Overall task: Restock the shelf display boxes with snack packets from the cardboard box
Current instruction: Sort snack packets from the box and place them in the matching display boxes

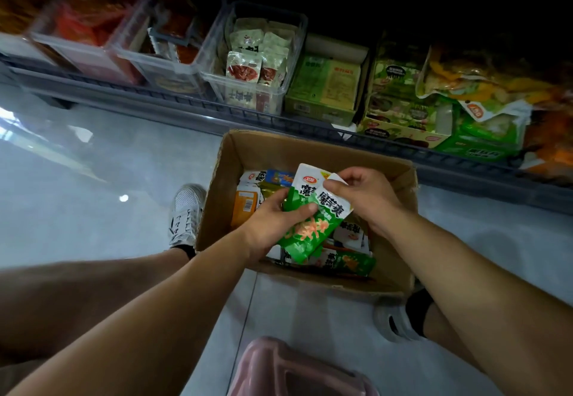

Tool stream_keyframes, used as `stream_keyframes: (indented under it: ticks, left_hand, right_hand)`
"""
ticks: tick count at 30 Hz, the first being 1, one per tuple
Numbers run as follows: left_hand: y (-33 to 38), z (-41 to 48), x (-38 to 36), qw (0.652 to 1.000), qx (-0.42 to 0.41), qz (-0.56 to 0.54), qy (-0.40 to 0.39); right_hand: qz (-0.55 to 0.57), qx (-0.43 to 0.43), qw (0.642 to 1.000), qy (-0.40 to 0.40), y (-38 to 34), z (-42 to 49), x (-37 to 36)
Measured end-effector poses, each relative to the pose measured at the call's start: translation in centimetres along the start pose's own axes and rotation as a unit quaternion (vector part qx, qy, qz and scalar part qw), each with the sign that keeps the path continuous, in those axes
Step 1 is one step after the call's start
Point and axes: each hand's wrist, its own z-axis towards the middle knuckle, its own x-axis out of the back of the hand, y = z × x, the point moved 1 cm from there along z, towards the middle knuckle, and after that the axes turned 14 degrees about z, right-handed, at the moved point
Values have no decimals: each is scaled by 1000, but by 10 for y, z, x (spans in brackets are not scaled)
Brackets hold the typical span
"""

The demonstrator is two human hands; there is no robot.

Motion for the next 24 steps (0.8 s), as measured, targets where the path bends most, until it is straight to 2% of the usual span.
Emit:
stream_keyframes:
  ticks: [2,5,7,9,12,14,18,24]
  left_hand:
    - [1,0,0,1000,-9,28,6]
    - [1,4,11,997,-22,37,61]
    - [-1,5,20,995,-21,40,87]
    - [-5,5,27,993,-25,39,106]
    - [-13,5,31,990,-25,37,133]
    - [-18,6,32,988,-23,41,147]
    - [-21,8,33,986,-11,48,160]
    - [-21,9,35,986,-4,53,159]
  right_hand:
    - [26,1,1000,3,-1,2,-4]
    - [135,-56,989,15,0,5,-4]
    - [75,-77,994,21,13,10,6]
    - [-41,-108,993,-18,34,10,19]
    - [-186,-187,957,-121,73,10,30]
    - [-265,-194,932,-157,87,10,26]
    - [-271,-204,930,-140,100,9,19]
    - [-315,-171,923,-142,106,7,23]
